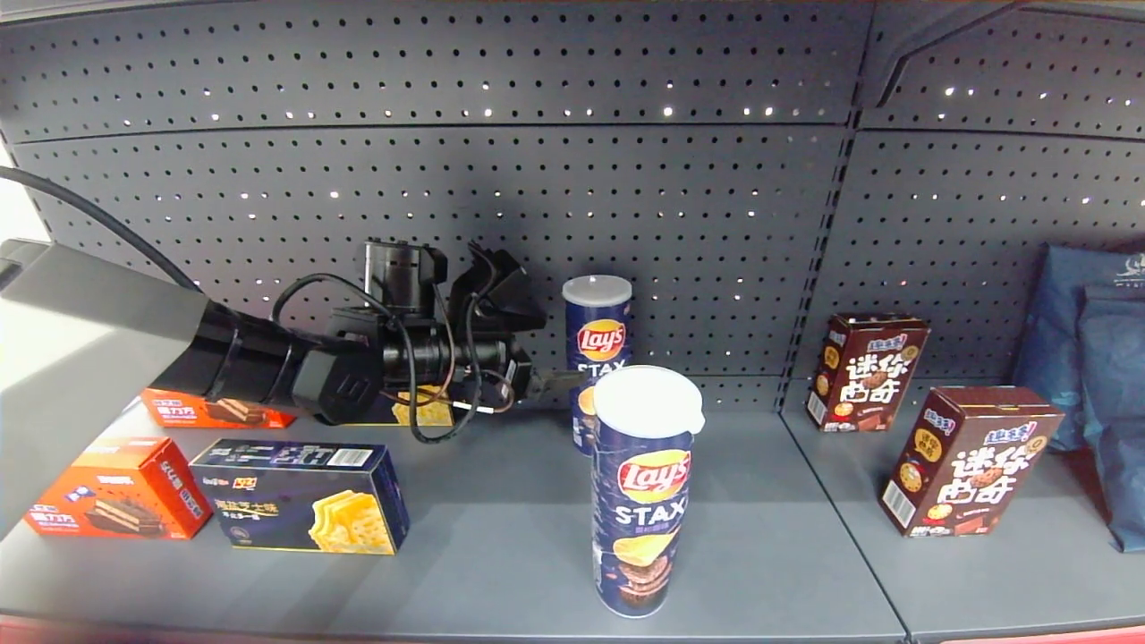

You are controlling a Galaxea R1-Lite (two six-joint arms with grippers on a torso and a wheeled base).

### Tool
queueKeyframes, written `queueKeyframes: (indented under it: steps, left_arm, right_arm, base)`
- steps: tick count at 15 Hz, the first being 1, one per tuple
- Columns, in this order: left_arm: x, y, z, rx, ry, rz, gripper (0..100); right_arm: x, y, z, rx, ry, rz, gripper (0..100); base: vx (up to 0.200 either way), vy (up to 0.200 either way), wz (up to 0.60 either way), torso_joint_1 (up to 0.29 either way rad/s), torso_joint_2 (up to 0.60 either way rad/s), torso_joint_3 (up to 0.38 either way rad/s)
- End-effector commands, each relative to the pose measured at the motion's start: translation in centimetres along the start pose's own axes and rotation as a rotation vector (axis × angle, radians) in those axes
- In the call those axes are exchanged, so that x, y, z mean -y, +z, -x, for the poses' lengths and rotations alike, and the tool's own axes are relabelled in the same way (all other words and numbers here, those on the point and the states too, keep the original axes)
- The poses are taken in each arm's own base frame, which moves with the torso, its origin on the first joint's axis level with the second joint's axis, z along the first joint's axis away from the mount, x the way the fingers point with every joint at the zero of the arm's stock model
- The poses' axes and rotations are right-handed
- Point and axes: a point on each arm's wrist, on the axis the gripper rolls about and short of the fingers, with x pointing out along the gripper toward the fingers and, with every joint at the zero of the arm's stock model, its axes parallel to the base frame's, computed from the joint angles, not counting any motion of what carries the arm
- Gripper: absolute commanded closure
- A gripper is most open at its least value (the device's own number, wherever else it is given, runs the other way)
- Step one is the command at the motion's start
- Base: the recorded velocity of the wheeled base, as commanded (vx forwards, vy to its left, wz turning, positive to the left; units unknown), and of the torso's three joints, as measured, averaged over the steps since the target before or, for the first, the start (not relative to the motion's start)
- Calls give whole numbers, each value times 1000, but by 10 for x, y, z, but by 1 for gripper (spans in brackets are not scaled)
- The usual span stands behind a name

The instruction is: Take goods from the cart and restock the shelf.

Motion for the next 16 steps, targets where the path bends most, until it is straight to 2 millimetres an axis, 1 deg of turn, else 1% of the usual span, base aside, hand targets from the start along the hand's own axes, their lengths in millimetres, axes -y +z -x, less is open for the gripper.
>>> queueKeyframes:
  steps: [1,8,10,11,13,16]
  left_arm:
    - [0,1,1,2,2,-1,0]
    - [-7,-2,4,-2,20,6,0]
    - [-6,-4,5,-7,20,9,0]
    - [-3,-2,5,-2,13,4,0]
    - [3,10,13,20,13,-14,0]
    - [9,28,31,47,42,-38,0]
  right_arm:
    - [0,0,0,-1,2,0,0]
    - [0,0,0,-1,2,0,0]
    - [0,0,0,-1,2,0,0]
    - [0,0,0,-1,2,0,0]
    - [0,0,0,-1,2,0,0]
    - [0,0,0,-1,2,0,0]
  base:
    - [0,0,0,0,0,0]
    - [0,0,0,0,0,0]
    - [0,0,0,0,0,0]
    - [0,0,0,0,0,0]
    - [0,0,0,0,0,0]
    - [0,0,0,0,0,0]
